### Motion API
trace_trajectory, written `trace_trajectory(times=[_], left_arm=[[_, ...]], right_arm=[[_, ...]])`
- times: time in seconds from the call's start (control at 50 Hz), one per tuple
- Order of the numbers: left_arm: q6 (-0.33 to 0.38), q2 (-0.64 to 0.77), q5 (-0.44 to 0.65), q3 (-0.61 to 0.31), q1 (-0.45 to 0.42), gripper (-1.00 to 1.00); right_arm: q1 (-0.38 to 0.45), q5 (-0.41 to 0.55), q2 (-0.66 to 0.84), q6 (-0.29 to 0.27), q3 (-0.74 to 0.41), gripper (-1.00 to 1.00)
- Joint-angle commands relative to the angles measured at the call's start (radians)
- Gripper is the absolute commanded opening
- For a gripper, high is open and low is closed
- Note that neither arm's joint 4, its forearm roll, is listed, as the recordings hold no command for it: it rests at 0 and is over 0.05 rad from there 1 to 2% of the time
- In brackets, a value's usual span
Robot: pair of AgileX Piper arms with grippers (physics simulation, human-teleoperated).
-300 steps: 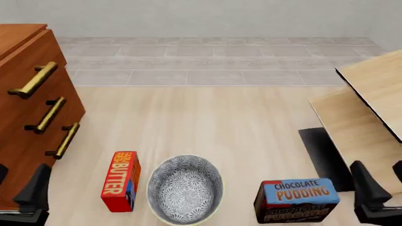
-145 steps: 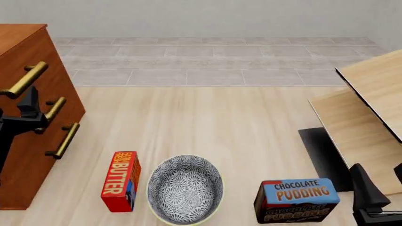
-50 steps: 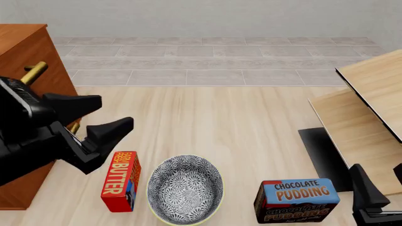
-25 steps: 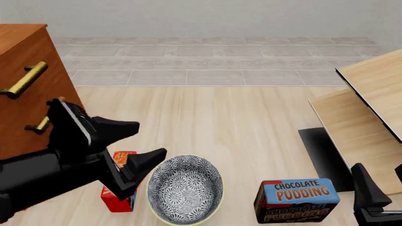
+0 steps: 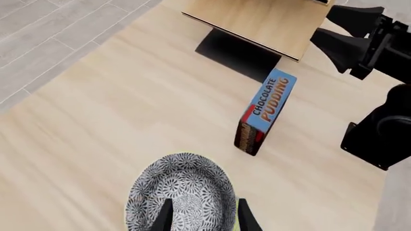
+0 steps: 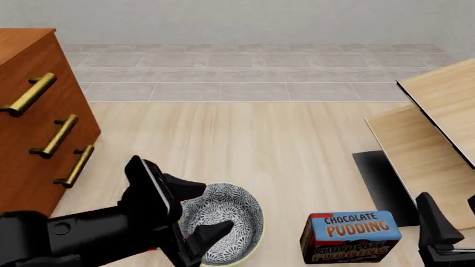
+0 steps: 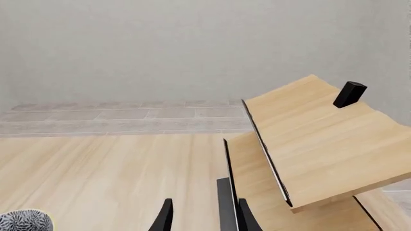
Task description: Close the top drawer of the cabinet and put the bowl on top of it.
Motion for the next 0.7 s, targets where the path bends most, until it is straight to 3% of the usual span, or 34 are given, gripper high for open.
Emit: trace_trajectory(times=[0.02,0.7], left_arm=[[-0.024,0.108,-0.07,0.022,-0.064,1.0],[-0.089,0.373,-0.252,0.086,-0.099,1.0]], right_arm=[[-0.002,-0.001,0.0,0.006,0.0,1.0],[-0.008,-0.003,-0.002,0.02,-0.003,1.0]])
